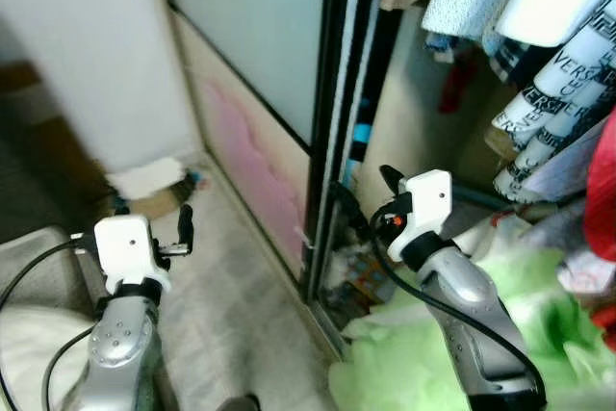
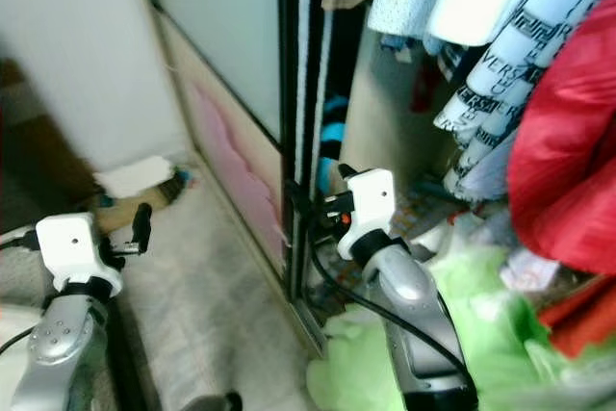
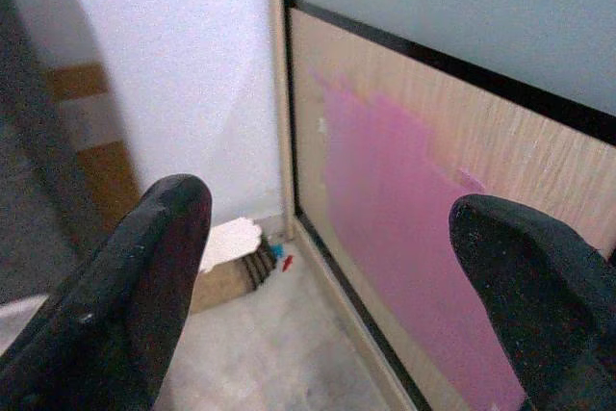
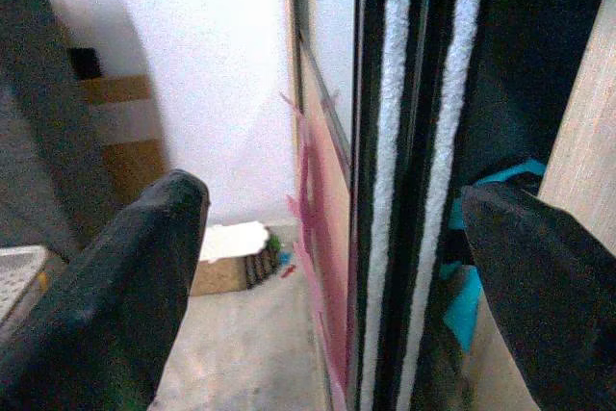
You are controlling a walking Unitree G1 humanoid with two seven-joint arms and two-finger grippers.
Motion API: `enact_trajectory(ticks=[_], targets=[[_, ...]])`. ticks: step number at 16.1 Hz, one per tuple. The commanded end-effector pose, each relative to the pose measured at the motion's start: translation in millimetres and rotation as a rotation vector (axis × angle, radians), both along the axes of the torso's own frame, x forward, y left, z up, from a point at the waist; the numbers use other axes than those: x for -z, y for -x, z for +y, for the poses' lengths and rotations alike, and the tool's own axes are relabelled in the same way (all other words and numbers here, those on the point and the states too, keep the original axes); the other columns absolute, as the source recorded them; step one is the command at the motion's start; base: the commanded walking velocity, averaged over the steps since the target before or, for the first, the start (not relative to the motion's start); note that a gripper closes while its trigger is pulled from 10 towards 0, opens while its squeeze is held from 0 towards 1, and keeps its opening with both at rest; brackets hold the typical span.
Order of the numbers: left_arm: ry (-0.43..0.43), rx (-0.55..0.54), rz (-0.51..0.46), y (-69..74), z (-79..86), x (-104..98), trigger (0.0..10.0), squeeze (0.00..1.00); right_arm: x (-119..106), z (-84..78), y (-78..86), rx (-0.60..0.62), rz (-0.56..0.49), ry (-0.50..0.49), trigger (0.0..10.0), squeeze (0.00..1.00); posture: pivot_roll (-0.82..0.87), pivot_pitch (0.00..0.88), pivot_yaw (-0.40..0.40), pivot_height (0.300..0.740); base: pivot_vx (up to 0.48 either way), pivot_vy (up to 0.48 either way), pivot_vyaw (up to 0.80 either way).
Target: Clean up the room
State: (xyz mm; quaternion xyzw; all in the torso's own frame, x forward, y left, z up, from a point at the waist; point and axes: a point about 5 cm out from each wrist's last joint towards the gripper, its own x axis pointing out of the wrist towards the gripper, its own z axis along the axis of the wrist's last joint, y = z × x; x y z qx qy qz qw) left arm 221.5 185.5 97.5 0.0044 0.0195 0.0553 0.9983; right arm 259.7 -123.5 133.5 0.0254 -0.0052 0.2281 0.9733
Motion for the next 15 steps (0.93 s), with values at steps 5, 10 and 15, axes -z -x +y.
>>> enact_trajectory(ticks=[5,10,15], targets=[[-0.018,-0.002,0.009,-1.3,2.9,-1.1,10.0,0.00,4.5,0.0,-3.0,0.021,0.030,-0.013,10.0,0.00,-0.05,0.000,-0.020,0.740,0.000,0.000,0.80],[-0.001,-0.004,0.027,-1.4,0.8,0.2,10.0,0.00,7.5,2.7,-6.7,0.022,0.040,-0.006,10.0,0.00,-0.04,0.000,-0.019,0.740,0.000,0.000,0.80],[-0.006,-0.040,0.054,-0.6,4.5,0.7,10.0,0.00,8.3,7.5,-11.3,0.010,0.038,-0.005,10.0,0.00,-0.03,0.000,-0.021,0.740,0.000,0.000,0.79]])
